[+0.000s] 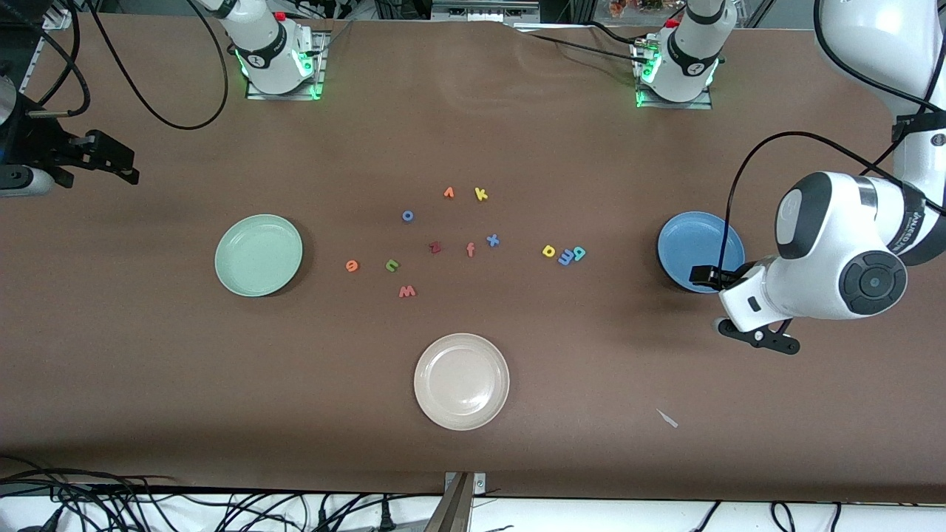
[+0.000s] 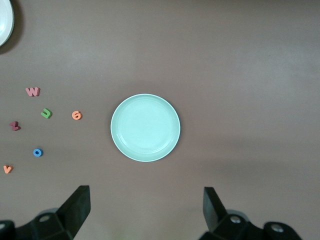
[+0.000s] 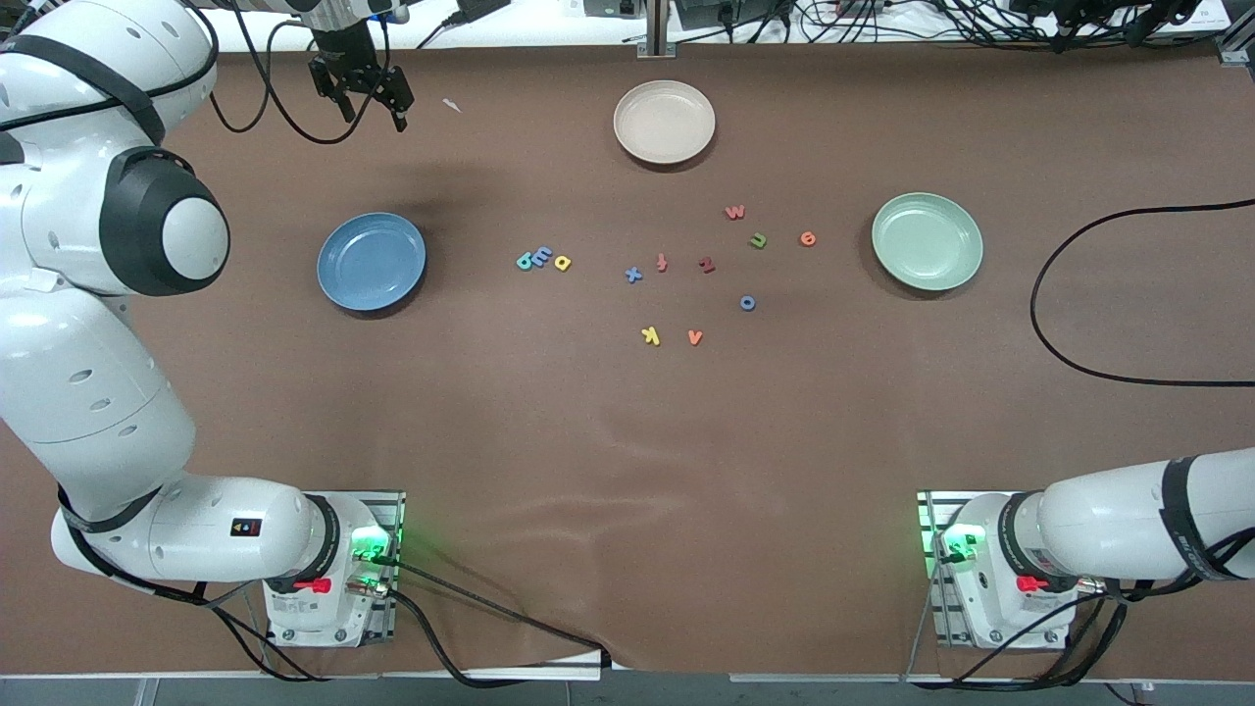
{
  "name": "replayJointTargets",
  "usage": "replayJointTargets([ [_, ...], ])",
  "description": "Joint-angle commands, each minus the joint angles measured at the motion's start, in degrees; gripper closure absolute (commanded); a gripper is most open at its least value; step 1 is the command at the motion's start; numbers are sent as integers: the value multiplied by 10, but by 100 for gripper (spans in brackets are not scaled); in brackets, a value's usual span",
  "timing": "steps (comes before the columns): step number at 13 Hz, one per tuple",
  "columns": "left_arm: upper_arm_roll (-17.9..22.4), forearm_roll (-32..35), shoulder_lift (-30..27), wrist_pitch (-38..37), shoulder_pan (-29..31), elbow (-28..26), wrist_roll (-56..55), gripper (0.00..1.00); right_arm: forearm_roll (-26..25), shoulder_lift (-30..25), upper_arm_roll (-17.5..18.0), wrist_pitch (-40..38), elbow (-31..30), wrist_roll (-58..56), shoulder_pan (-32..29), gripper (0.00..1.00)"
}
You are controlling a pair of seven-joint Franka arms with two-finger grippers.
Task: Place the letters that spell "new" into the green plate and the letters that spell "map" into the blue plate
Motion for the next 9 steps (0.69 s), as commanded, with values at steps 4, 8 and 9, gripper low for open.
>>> replayJointTargets([
  [4, 1, 11, -3, 2, -3, 0, -5, 0, 5, -2, 1, -6, 2, 6, -1, 0],
  [8, 0, 11, -3, 2, -6, 0, -5, 0, 5, -2, 1, -6, 2, 6, -1, 0],
  [9, 0, 11, -2, 2, -7, 0, -5, 0, 5, -2, 1, -6, 2, 7, -1, 0],
])
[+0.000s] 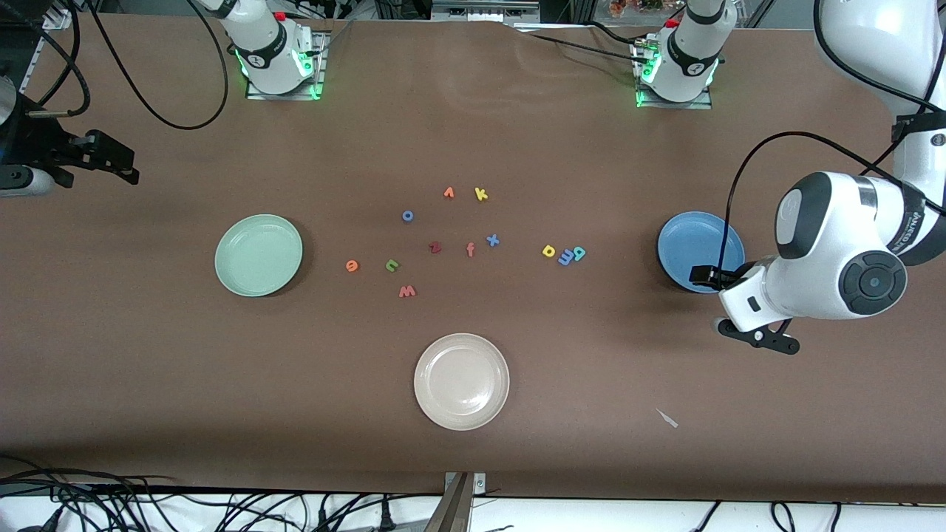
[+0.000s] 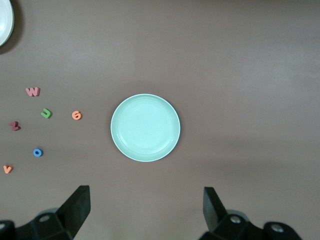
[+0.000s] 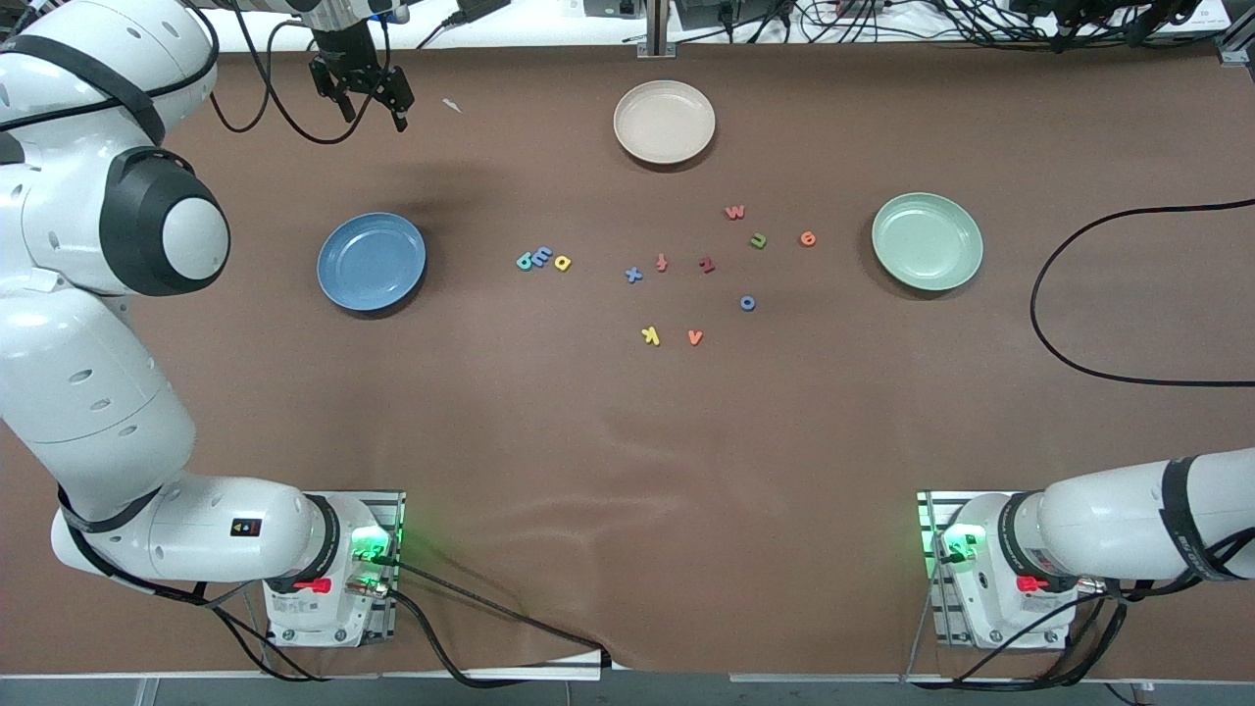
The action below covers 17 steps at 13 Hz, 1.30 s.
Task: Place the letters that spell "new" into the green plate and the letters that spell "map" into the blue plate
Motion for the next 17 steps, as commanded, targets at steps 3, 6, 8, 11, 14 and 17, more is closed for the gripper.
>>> replayJointTargets([
  [3, 0, 11, 2, 5, -8, 2, -5, 0, 5, -2, 1, -10, 2, 11, -1, 0],
  [6, 0, 11, 3, 12, -15, 1, -19, 0, 5, 0, 4, -13, 2, 86, 3, 0],
  [8, 0, 11, 5, 12, -15, 2, -20, 0, 5, 2, 9, -12, -2, 151, 8, 0],
  [11, 0, 10, 6, 13, -19, 2, -30, 0, 11, 27, 12, -10, -7, 246, 35, 0],
  [14, 0, 3, 15, 22, -33, 3, -64, 0, 13, 61, 12, 52, -17, 322, 64, 0],
  [17, -3, 2, 30, 33, -55, 4, -126, 0, 13, 99, 12, 113, -34, 417, 102, 0],
])
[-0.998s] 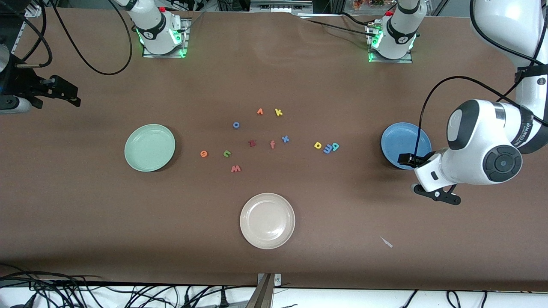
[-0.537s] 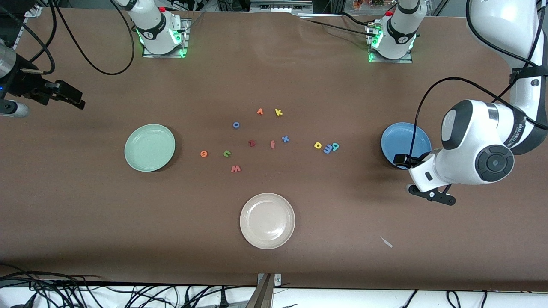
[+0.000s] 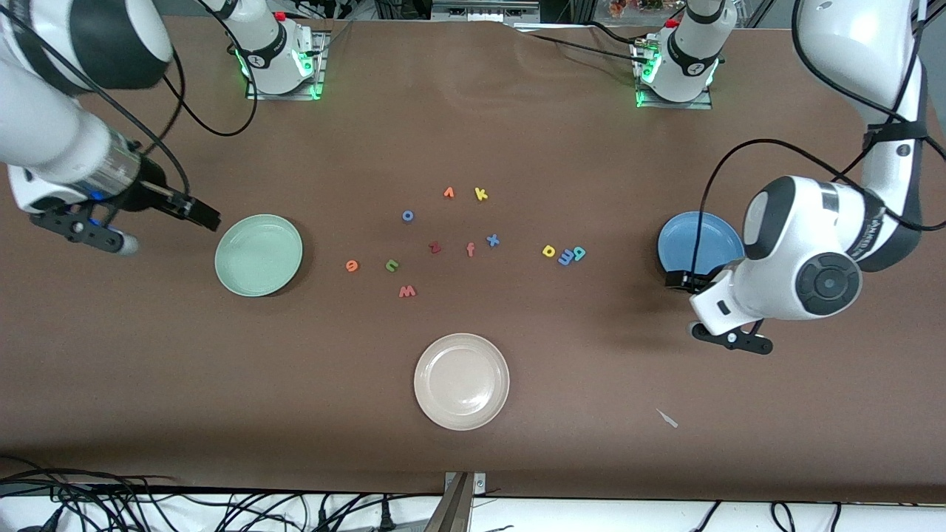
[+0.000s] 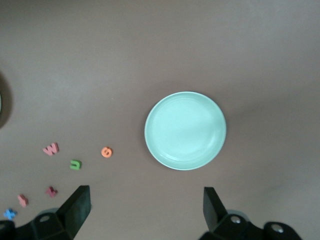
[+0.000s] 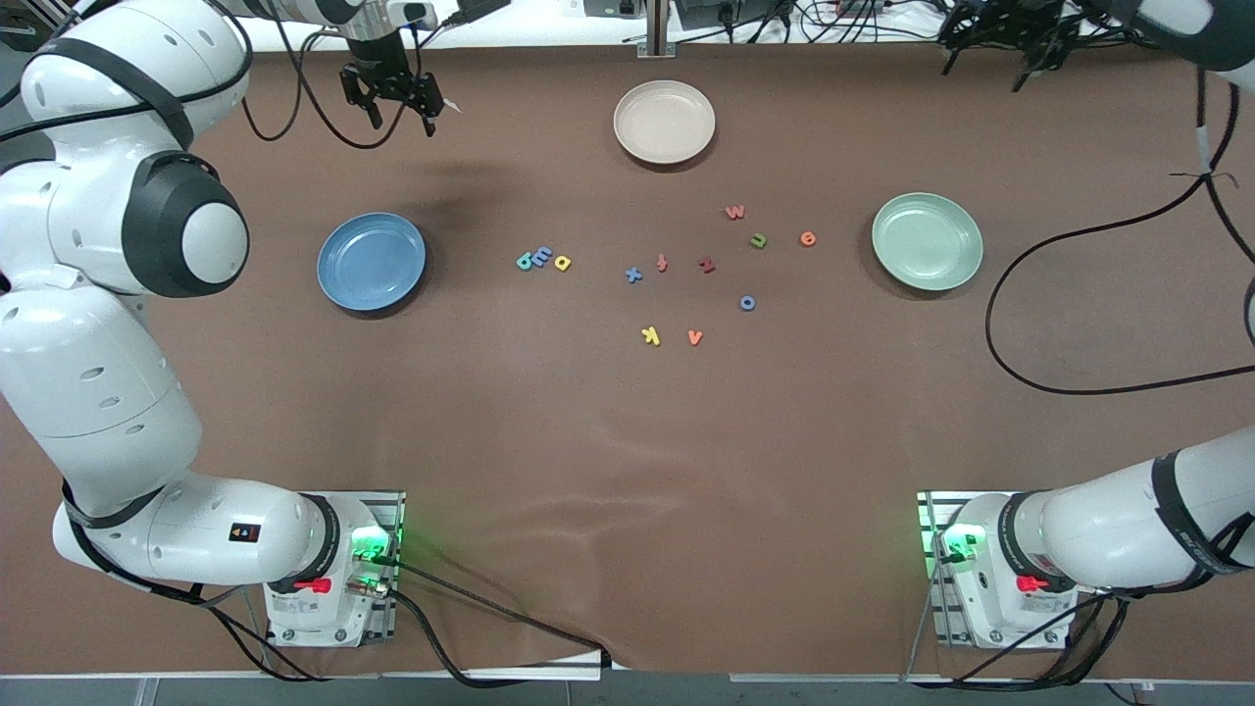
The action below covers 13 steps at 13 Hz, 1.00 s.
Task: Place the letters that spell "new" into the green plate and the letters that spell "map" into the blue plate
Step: 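Move both grippers out toward the scattered foam letters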
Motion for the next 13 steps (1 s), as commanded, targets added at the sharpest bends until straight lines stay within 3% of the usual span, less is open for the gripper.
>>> replayJointTargets([
  [1, 1, 2, 14, 9, -23, 4, -55, 0, 7, 27, -3, 49, -12, 81, 27, 0],
  [5, 1, -49, 27, 28, -47, 1, -135, 0, 2, 98, -3, 140, -12, 273, 84, 0],
  [8, 0, -61, 34, 29, -71, -2, -183, 0, -3, 153, -4, 229, -9, 357, 107, 1],
  [13, 0, -73, 52, 37, -82, 0, -202, 0, 5, 227, -3, 258, 6, 516, 142, 1],
])
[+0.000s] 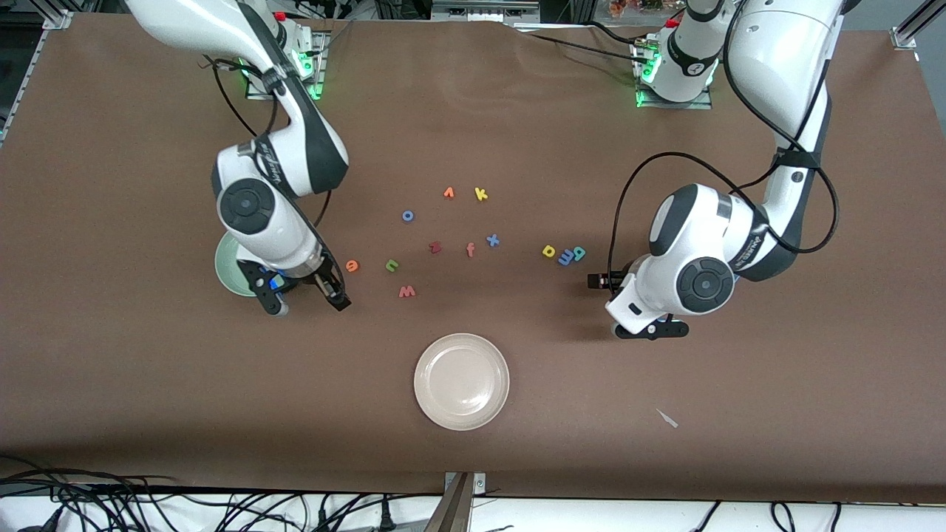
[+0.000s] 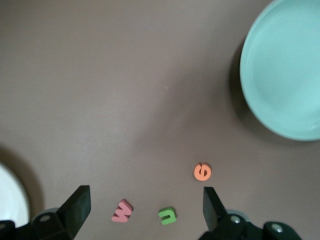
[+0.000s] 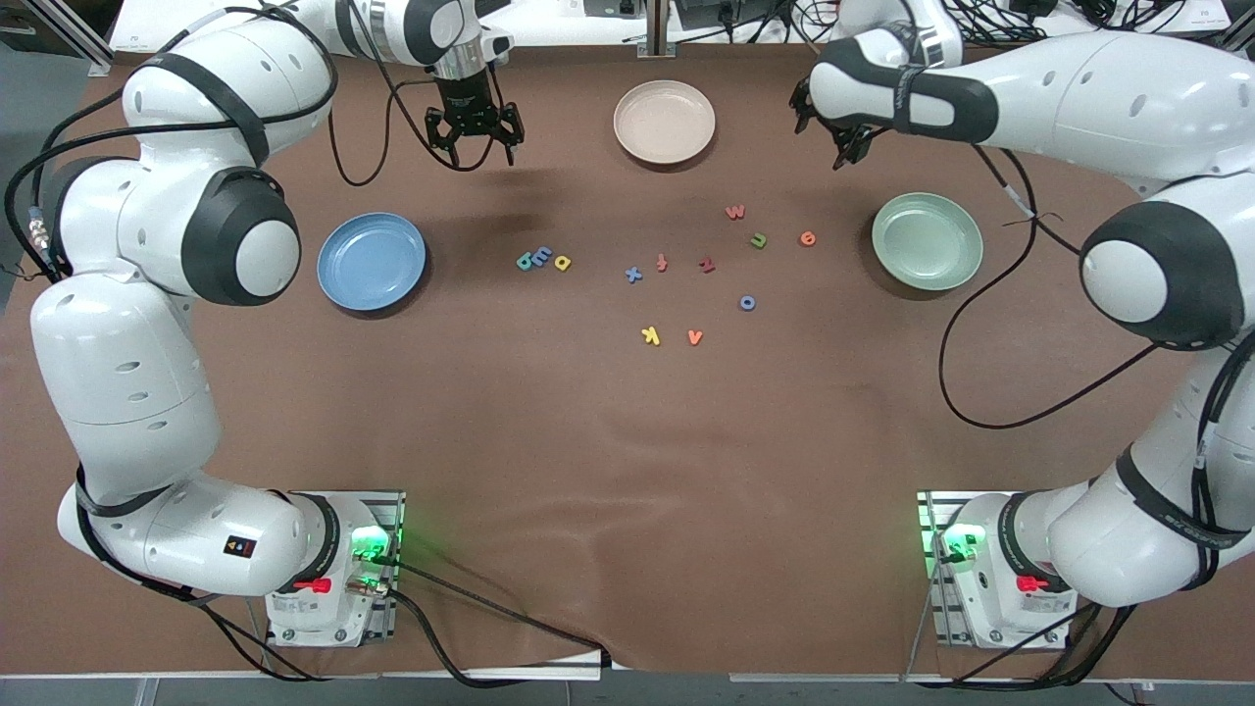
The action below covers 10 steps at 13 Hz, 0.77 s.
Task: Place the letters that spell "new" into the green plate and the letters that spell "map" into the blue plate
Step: 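Move both grippers out toward the scattered foam letters, then grasp the pink W with the right gripper while the left gripper lowers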
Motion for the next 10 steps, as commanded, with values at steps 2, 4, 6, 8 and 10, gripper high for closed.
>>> replayJointTargets([
  [2, 4, -19, 5, 9, -10, -1, -3, 0, 4, 48, -4, 39, 18, 143, 31, 1],
  [4, 4, -19, 7, 11, -10, -2, -7, 0, 1, 78, -5, 99, 18, 226, 60, 1],
  [6, 4, -20, 12, 12, -20, -3, -21, 0, -2, 92, -5, 115, 18, 248, 66, 9],
  [8, 4, -20, 19, 18, -25, -3, -35, 0, 1, 110, -5, 116, 18, 248, 83, 9],
  [10, 4, -25, 29, 49, -27, -9, -71, 0, 5, 121, -5, 117, 22, 249, 86, 10],
])
